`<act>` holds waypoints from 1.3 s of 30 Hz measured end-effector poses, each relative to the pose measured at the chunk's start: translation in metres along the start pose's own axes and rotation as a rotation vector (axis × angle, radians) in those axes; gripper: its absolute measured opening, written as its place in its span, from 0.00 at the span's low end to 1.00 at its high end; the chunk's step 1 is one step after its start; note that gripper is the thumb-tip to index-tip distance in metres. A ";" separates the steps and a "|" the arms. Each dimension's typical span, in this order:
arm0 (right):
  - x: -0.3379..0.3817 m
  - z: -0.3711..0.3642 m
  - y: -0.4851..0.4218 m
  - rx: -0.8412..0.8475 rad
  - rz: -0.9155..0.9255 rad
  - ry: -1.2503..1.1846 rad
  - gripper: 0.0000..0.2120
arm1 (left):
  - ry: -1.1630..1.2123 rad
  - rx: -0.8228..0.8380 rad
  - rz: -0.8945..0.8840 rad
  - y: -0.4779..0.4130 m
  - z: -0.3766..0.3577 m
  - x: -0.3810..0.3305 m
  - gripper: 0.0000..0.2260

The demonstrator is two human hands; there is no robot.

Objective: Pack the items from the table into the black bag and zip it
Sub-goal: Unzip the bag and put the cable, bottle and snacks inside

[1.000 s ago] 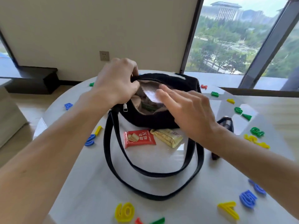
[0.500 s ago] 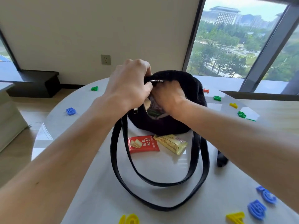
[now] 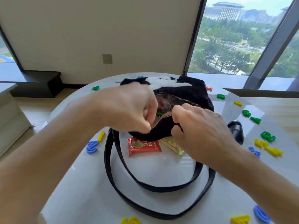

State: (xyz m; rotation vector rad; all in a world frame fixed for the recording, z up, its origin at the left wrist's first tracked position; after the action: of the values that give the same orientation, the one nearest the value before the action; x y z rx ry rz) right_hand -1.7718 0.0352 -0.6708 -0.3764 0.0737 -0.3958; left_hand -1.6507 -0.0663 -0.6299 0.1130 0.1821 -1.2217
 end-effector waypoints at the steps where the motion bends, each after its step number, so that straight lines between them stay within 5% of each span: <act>1: -0.006 -0.002 0.004 0.078 -0.033 0.009 0.08 | -0.035 0.126 -0.031 0.004 -0.011 -0.008 0.02; 5: -0.014 -0.025 0.012 0.184 -0.057 0.044 0.11 | -0.232 0.328 -0.024 0.003 -0.052 -0.028 0.03; 8: -0.013 -0.042 0.016 0.179 -0.059 0.064 0.13 | -0.330 0.298 0.020 -0.003 -0.068 -0.027 0.14; 21: -0.044 -0.028 0.014 0.288 -0.141 -0.145 0.17 | -0.342 0.116 -0.086 -0.014 -0.084 -0.024 0.13; 27: -0.068 0.000 0.003 0.257 -0.264 -0.498 0.11 | 0.517 -0.210 0.019 -0.018 -0.036 -0.012 0.21; 32: -0.051 0.011 0.002 0.088 -0.174 -0.789 0.04 | 1.213 -0.462 0.144 -0.025 -0.033 -0.019 0.20; 39: -0.050 0.015 0.006 -0.072 -0.100 -0.595 0.16 | 1.404 -0.536 0.106 -0.032 -0.046 -0.027 0.17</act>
State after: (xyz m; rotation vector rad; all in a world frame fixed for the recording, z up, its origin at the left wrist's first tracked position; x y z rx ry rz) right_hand -1.8136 0.0646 -0.6592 -0.5575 -0.5140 -0.3665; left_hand -1.6930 -0.0441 -0.6690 0.4901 1.6775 -0.7575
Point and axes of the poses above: each hand's wrist, its own y-axis away from the middle knuckle, its own z-axis out of the back of the hand, x = y × z, the point moved 4 cm from there along -y, towards the middle knuckle, and after that the axes turned 11 degrees about -z, right-handed, at the moved point
